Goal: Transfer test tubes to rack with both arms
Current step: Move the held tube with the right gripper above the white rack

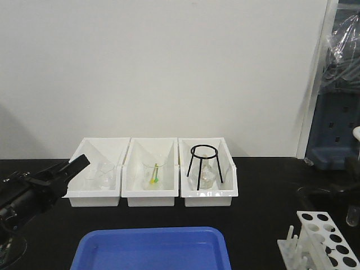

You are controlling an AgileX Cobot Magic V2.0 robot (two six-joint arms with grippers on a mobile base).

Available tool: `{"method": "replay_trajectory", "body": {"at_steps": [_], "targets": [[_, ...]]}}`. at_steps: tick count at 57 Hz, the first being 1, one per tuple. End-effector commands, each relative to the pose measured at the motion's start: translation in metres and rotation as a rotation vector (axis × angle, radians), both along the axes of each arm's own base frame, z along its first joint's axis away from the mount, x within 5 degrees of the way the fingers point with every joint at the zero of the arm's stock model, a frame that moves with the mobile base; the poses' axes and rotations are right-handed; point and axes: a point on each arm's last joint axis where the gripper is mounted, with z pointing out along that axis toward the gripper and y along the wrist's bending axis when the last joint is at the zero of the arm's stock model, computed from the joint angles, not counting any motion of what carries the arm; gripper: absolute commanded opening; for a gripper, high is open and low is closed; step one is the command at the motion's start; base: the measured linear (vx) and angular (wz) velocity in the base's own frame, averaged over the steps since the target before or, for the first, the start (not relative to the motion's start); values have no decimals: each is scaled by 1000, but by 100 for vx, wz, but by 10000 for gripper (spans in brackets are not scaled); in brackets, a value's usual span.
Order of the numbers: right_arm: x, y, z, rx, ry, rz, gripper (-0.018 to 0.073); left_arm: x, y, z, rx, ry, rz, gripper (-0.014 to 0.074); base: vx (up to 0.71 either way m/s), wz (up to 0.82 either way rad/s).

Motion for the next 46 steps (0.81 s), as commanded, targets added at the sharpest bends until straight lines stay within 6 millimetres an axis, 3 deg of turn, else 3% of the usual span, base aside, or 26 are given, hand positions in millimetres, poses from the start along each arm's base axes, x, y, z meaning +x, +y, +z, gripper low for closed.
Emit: {"method": "replay_trajectory", "body": {"at_steps": [1,11,21,46], "targets": [[-8,-2,6,6,-172,-21,-7,-2,2,28,-65,-128,-3,501,0,0],[-19,-1,-22,46,-266,-15,-7,-2,2,28,-65,-128,-3,501,0,0],[-6,9,-35,88,-262,99,-6,-3,2,28,-65,-128,-4,501,0,0],[19,9,-73,80,-181,102,-6,-3,2,28,-65,-128,-4,501,0,0]]}}
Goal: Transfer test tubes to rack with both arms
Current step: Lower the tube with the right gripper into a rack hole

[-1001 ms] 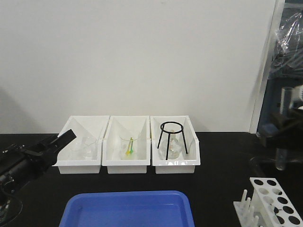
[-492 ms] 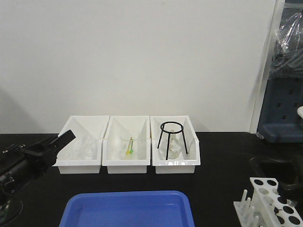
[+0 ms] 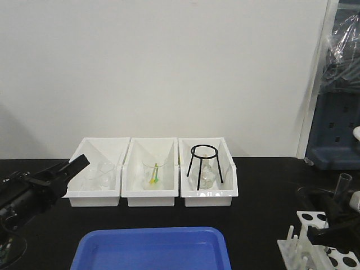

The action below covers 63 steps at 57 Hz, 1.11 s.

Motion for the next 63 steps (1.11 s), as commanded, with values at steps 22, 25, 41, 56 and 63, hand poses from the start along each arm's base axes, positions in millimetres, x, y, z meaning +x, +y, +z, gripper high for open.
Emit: {"method": "replay_trajectory", "body": {"at_steps": [22,25,41,56,63], "targets": [[8,-4,9,-42,-113,-35,-6,-3,1,28,-65,-128,-7,501,0,0],[10,-3,6,-39,-102,-26,-6,-3,1,28,-65,-128,-7,501,0,0],[20,-3,-17,-33,-63,-22,-6,-3,1,28,-65,-128,-7,501,0,0],[26,-3,-31,-24,-96,-25,-3,-3,1,28,-65,-128,-7,501,0,0],[28,-3,-41,-25,-57,-25,10,-3,1,28,-65,-128,-7,501,0,0]]}}
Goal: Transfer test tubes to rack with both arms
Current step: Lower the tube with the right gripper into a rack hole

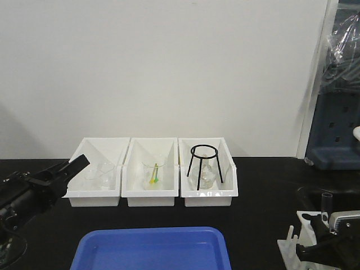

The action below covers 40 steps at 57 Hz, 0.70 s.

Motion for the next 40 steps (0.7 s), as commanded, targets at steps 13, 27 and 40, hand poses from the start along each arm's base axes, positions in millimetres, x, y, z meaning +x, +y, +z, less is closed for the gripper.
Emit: {"method": "replay_trajectory", "body": {"at_steps": [13,27,40], "targets": [[5,0,17,0,-120,1,101,-3,1,28,-61,-131,-6,501,0,0],[5,0,16,-1,-112,1,312,-2,1,28,-60,-129,-5,501,0,0],[5,0,16,-5,-112,2,450,-2,1,26,-52,-115,3,501,0,0]]}}
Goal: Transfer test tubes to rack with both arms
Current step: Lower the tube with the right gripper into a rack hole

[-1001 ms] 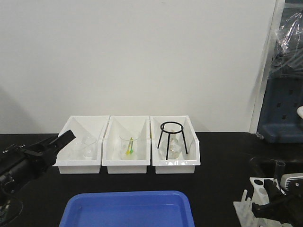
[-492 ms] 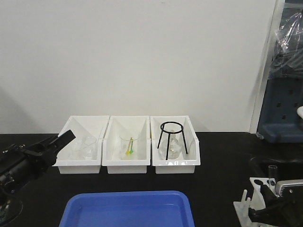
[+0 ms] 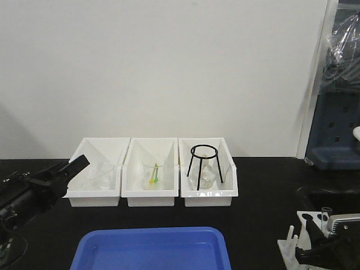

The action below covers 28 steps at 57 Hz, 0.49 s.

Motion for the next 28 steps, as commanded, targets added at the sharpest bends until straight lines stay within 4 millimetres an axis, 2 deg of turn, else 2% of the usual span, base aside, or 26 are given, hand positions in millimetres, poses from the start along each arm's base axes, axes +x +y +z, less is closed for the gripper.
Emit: {"method": "replay_trajectory", "body": {"at_steps": [1,10,16,17,21,28], "targets": [[4,0,22,-7,-134,4,450,-2,1,27,-58,-119,-1,501,0,0],[4,0,22,-7,-136,4,450,-2,1,27,-57,-117,0,501,0,0],[1,0,36,-7,-179,4,450,-2,1,27,-57,-117,0,501,0,0],[-10,-1,75,-18,-168,-2,450,-2,1,27,-57,-117,0,501,0,0],[-17,-1,101,-36,-132,-6,450,-2,1,27,-57,-117,0,501,0,0],[-38,-2,163,-67,-105,-18,450,-2,1,28,-9,-155,9,501,0,0]]}}
